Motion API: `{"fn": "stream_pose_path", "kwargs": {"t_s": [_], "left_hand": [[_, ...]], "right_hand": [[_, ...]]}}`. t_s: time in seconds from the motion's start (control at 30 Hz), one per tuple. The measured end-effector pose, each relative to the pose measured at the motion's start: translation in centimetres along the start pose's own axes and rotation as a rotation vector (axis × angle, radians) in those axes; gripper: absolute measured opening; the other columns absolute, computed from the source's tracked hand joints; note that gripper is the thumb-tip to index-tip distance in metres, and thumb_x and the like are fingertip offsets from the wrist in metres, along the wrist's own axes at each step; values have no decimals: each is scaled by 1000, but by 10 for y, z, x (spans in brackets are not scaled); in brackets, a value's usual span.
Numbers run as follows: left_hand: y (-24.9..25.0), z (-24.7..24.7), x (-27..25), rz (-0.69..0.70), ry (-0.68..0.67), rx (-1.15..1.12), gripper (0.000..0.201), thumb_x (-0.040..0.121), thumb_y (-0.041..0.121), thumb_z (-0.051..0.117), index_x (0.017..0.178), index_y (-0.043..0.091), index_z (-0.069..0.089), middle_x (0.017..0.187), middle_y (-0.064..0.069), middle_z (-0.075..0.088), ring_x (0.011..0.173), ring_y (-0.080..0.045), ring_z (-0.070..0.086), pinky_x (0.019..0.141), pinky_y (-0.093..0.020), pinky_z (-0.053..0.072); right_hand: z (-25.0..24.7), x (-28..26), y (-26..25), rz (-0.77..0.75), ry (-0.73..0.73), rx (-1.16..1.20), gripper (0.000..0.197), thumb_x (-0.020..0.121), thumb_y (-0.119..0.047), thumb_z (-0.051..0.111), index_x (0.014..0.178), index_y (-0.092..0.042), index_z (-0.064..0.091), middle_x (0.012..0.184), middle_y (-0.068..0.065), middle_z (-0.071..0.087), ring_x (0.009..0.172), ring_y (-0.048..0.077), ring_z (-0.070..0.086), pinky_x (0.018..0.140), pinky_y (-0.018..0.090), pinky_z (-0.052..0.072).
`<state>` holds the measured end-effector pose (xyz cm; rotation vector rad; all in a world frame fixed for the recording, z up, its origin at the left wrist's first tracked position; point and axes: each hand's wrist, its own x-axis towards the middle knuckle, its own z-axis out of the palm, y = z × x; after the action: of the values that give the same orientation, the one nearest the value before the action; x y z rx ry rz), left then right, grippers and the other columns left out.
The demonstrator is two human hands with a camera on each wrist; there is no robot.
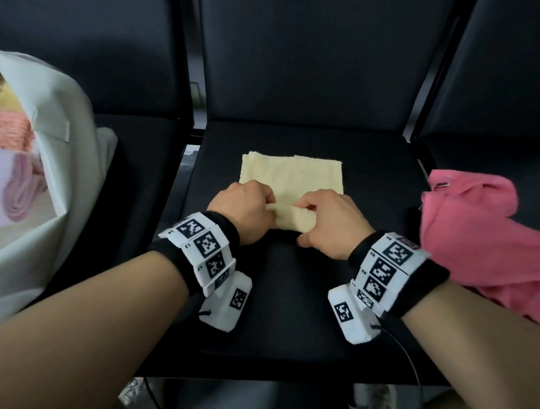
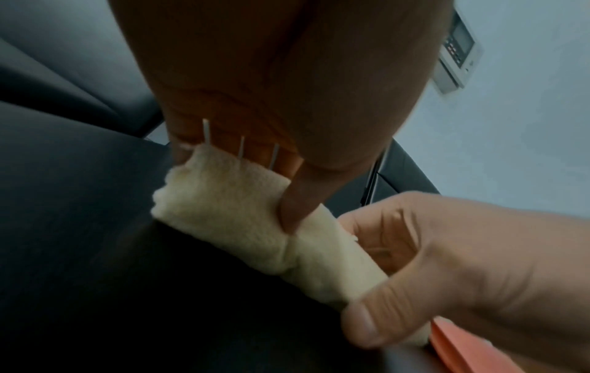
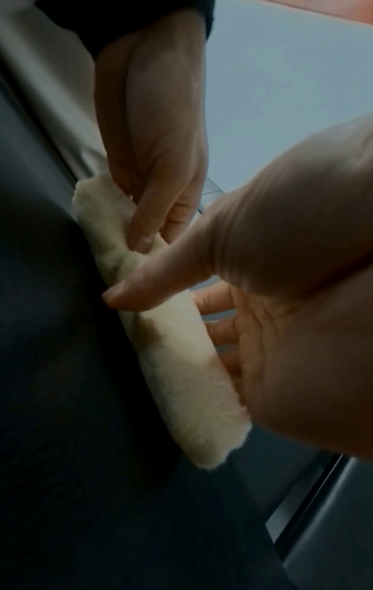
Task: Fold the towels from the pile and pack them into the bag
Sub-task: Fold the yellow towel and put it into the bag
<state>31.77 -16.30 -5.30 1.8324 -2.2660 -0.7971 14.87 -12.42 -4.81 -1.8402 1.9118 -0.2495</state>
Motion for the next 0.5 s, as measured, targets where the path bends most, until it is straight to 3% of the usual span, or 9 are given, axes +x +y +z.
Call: {"fn": "stream_pose_path", "kwargs": {"t_s": [0.07,0.13,0.2,0.3,0.4,0.5], "left_hand": [[-1,-4,-1,6,-31,-30,9,89,28,67,92,34,62,105,0,66,102,-24,62,78,-31,44],[-1,-6,-2,20,-46,-32,7,90,30,68,92,32,60,100,2,65,100,-22,62,76,-30,43],[0,-7,-5,32,-59,-8,18,88,40,71,97,29,59,96,6,64,96,-19,62,74,-30,44],[1,-6,-9,52,-114,84,50,74,50,84,110,31,56,98,10,61,95,-17,60,78,-33,50],[2,-4,-11,55,-94,194,38,78,41,83,105,29,59,95,5,60,94,-21,60,76,-34,48],[-2,-6,-9,26,-40,163,30,82,35,75,108,28,63,100,1,56,92,-21,53,76,-30,42]], "right_hand": [[2,1,1,-14,15,-34,48,78,-10,81,123,-21,66,119,-3,59,109,18,56,80,25,41],[0,2,3,-27,26,-23,27,85,-11,73,110,-19,71,101,-5,63,98,18,60,72,26,44],[-4,2,5,-29,16,31,12,89,-15,69,100,-21,73,86,-5,66,88,18,64,63,28,47],[-9,3,7,-33,16,116,7,92,-21,66,96,-23,72,84,-3,67,80,14,63,61,26,46],[-11,4,7,-38,15,149,8,95,-28,63,96,-25,70,86,-4,67,79,11,61,59,24,42],[-12,3,8,-32,3,122,12,94,-35,65,95,-24,70,84,-2,67,78,15,62,61,27,44]]}}
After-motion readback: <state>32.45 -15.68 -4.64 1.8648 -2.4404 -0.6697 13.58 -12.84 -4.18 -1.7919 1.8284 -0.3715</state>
